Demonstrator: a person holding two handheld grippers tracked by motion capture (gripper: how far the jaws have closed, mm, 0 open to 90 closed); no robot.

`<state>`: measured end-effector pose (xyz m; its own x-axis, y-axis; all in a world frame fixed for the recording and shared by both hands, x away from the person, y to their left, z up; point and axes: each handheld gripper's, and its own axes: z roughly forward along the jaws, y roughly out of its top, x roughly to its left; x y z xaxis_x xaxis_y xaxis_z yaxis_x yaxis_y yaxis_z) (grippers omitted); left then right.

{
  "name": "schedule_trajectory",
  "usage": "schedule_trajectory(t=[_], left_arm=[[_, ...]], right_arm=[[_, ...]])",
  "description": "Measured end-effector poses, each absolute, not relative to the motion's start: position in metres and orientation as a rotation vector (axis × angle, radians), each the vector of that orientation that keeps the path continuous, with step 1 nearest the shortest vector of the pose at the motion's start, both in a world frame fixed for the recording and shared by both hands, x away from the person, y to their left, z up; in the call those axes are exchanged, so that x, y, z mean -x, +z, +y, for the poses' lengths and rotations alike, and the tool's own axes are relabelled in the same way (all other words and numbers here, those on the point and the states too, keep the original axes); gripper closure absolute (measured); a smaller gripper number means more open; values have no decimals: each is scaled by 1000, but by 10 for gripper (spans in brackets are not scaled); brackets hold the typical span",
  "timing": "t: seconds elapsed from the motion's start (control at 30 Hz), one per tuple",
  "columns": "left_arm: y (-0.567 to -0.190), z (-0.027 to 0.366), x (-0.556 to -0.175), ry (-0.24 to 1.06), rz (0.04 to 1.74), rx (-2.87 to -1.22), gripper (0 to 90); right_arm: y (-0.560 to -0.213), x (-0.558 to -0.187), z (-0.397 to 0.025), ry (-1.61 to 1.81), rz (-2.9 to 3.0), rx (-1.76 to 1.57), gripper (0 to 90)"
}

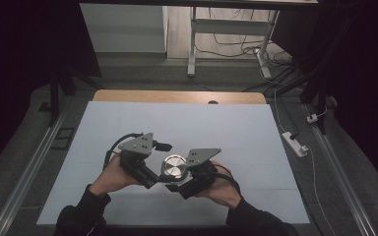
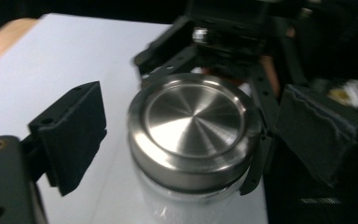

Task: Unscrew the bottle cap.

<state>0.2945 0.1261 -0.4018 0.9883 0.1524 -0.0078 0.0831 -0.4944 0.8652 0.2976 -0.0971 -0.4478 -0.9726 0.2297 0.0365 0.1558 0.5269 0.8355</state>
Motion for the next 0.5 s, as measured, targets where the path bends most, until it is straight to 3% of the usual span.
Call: schedule_trajectory(t=[0.23,0.5], left_arm=[[-409,114,-290,112,91,-2164,189],[-404,99,-287,250,363,-2122,204]], right_arm=[[-447,-291,-92,1457,2706,-271,149],[-444,-296,-96,1434,2613,-431,149]])
